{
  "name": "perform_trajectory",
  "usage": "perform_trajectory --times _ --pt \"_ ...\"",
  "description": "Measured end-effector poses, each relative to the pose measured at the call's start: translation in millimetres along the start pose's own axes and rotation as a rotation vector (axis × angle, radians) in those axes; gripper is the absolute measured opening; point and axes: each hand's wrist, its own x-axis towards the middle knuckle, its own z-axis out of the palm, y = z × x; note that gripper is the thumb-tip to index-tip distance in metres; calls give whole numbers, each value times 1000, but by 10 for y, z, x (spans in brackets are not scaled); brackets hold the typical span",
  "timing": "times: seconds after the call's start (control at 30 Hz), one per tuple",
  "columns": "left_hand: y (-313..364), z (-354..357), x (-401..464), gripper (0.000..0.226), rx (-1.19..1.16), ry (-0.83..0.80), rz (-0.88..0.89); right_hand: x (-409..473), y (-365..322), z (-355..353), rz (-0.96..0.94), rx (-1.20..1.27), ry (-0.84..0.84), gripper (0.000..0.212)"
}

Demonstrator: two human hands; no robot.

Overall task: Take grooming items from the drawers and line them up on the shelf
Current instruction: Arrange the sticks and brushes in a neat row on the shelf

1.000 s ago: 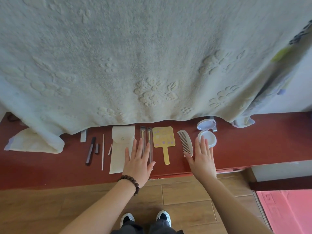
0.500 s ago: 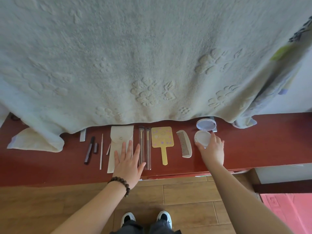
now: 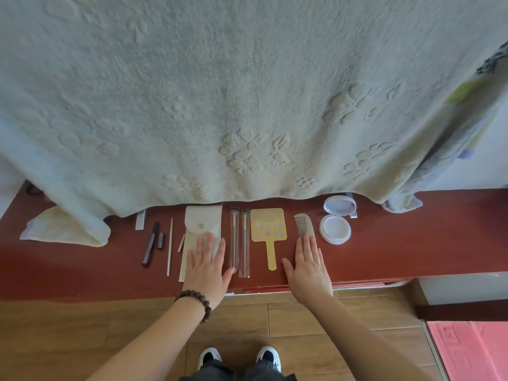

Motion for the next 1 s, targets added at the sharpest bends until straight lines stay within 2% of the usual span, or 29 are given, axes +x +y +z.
perform_trajectory --times 0.17,0.33,0.4,0.47,0.9,1.0 --pt "-15 7 -6 70 -1 1 7 5 -92 -2 38 -40 11 68" --pt "-36 -6 -8 68 -2 -9 14 118 -406 37 -260 -145 35 66" --pt "-38 -13 -8 67 -2 -17 14 235 -467 55 -249 -159 -6 56" --pt "-39 -16 -10 67 11 -25 9 280 -458 74 -214 -152 -34 54" --pt "-70 -41 -8 66 -20 -48 22 175 -430 95 -154 -141 -24 55" --pt "-83 -67 -42 67 -8 8 43 102 -552 98 -168 -109 25 68"
